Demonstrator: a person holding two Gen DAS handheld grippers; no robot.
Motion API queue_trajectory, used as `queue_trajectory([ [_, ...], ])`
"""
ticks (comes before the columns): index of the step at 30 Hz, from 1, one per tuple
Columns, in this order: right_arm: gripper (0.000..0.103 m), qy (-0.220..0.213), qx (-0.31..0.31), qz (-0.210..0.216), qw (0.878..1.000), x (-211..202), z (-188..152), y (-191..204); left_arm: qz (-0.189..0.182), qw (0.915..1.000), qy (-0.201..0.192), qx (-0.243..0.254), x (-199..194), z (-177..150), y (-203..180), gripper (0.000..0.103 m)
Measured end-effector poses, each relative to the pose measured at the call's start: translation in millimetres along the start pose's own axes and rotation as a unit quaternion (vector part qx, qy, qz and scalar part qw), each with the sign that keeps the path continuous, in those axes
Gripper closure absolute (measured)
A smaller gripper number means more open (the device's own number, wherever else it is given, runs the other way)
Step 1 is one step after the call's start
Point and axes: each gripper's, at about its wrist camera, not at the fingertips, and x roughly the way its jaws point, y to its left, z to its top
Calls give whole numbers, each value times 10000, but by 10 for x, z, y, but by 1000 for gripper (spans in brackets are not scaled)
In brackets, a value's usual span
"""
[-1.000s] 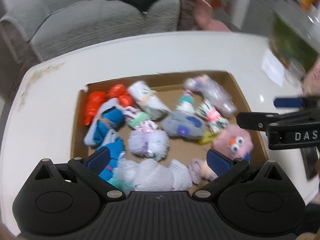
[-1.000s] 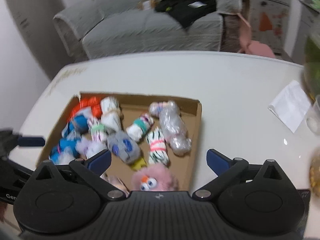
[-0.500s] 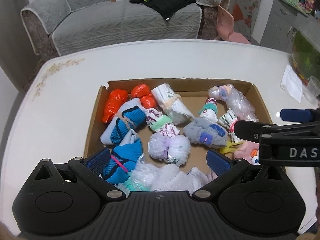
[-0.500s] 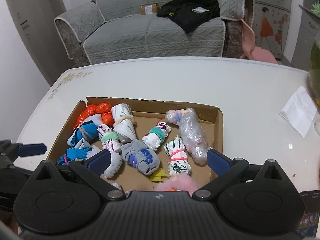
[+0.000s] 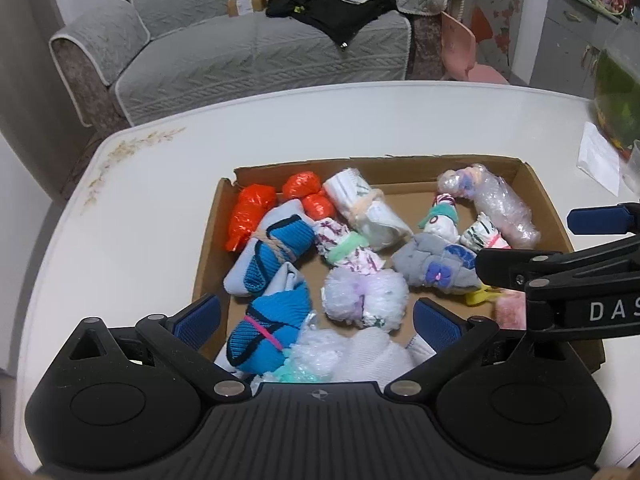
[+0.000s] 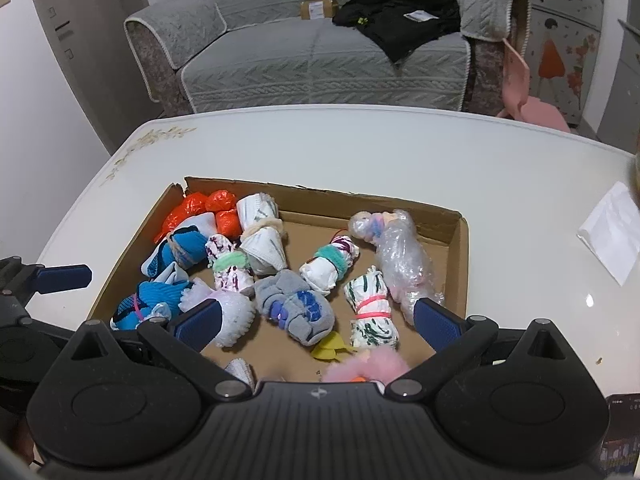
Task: Organize objects
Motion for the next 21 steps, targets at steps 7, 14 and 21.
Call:
queue_trajectory([
  [7, 1, -33, 1, -37, 10000, -3, 11, -1, -32, 10000, -15, -38, -1, 20, 80, 0],
  [14, 1, -32, 26, -68, 10000, 3, 29, -35, 11, 9999, -39, -101, -8, 25, 175, 0],
  [21, 1, 1, -16, -79, 10000, 15, 21, -42, 91, 9996, -251, -133, -64, 49, 257, 0],
])
